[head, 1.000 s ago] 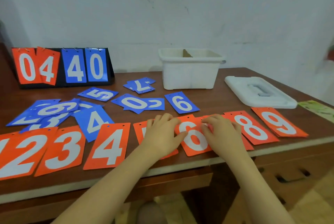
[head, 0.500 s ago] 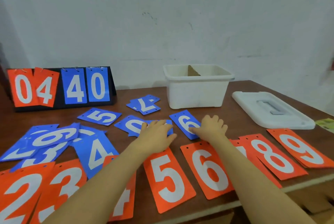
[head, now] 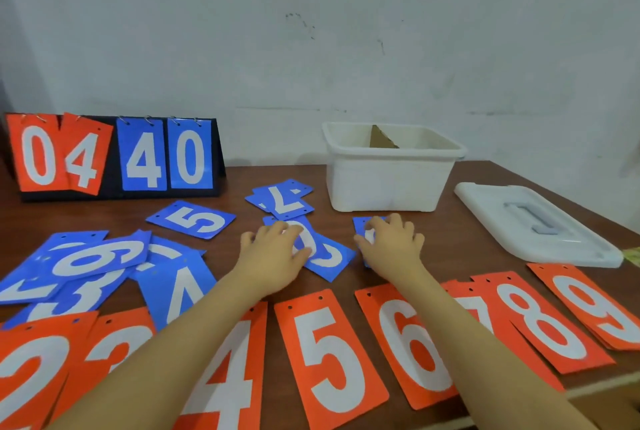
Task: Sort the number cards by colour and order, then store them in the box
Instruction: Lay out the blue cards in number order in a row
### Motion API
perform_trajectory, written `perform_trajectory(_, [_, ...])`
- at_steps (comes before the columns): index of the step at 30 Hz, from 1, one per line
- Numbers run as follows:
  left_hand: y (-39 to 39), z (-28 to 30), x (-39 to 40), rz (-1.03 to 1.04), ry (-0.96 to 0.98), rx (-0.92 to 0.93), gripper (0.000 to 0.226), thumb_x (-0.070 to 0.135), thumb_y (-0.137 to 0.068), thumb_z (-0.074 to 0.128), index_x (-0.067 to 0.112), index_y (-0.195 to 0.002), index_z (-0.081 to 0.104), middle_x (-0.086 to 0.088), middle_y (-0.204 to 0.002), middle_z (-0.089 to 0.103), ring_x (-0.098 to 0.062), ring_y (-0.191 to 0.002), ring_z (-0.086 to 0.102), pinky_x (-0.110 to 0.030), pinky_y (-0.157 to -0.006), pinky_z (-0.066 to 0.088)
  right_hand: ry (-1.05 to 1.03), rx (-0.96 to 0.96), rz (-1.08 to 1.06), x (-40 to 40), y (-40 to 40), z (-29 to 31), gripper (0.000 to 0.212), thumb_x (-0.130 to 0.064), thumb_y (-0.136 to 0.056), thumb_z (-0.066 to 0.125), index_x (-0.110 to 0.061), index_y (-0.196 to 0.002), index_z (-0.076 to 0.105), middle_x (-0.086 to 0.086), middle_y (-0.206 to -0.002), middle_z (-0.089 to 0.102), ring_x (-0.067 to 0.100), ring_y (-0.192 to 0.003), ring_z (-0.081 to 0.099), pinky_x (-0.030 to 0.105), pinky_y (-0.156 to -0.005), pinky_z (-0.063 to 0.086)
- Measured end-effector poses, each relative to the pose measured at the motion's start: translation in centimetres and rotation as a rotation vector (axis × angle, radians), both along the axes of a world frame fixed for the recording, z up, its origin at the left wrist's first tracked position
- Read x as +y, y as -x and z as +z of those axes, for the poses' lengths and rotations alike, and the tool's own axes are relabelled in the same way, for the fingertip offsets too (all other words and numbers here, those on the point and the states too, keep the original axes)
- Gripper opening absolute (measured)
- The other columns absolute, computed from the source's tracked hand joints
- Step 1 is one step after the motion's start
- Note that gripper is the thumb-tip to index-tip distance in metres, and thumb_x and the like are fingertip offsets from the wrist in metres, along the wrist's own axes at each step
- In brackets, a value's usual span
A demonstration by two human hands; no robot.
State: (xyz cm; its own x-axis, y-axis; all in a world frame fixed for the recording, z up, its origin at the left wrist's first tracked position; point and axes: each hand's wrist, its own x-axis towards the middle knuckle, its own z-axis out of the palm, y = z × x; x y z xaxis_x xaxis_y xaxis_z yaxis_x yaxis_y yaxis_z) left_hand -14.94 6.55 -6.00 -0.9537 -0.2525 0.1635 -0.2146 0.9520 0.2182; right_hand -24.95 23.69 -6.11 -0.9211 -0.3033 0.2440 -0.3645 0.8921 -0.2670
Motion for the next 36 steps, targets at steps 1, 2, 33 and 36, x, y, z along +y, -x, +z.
perform_trajectory(1, [0.1, 0.0, -0.7, 0.087, 0.023, -0.039, 0.048, 0.049, -0.093, 0.036, 0.029, -0.137, 0.034, 0.000, -0.145, 0.033, -0.023, -0.131, 0.032, -0.045, -0.105, 0.020, 0.040, -0.040, 0.049, -1.1, -0.2, 0.2, 0.042, -0.051, -0.087, 0.051, -0.020, -0.114, 0.058, 0.006, -0.123, 0.046, 0.030, -0.118, 0.039, 0.043, -0.099, 0.027])
perform_trajectory(2, [0.1, 0.0, -1.4, 0.139, 0.033, -0.087, 0.051, 0.050, -0.093, 0.035, 0.028, -0.138, 0.032, -0.003, -0.146, 0.032, -0.025, -0.132, 0.031, -0.046, -0.105, 0.020, 0.064, -0.087, 0.089, -2.4, -0.5, 0.3, 0.046, -0.056, -0.084, 0.051, -0.019, -0.108, 0.060, 0.006, -0.121, 0.048, 0.030, -0.119, 0.040, 0.044, -0.099, 0.026])
perform_trajectory(33, [-6.0, 6.0, -0.9, 0.052, -1.015, 1.021, 0.053, 0.009, -0.082, 0.066, 0.032, -0.125, 0.044, 0.007, -0.078, 0.061, -0.002, -0.069, 0.059, -0.010, -0.058, 0.048, 1.272, -0.442, 0.536, -2.0, -10.6, 4.7, 0.021, -0.008, -0.080, 0.070, -0.022, -0.092, 0.061, -0.001, -0.073, 0.072, 0.017, -0.078, 0.072, 0.024, -0.056, 0.056])
perform_trajectory(36, [-7.7, 5.9, -1.2, 0.074, -1.102, 0.960, 0.049, 0.010, -0.084, 0.063, 0.031, -0.124, 0.042, -0.001, -0.095, 0.064, -0.012, -0.085, 0.062, -0.024, -0.074, 0.054, 1.301, -0.451, 0.465, -2.6, -11.5, 4.4, 0.015, -0.010, -0.079, 0.071, -0.018, -0.085, 0.060, -0.003, -0.070, 0.072, 0.015, -0.073, 0.072, 0.023, -0.053, 0.056])
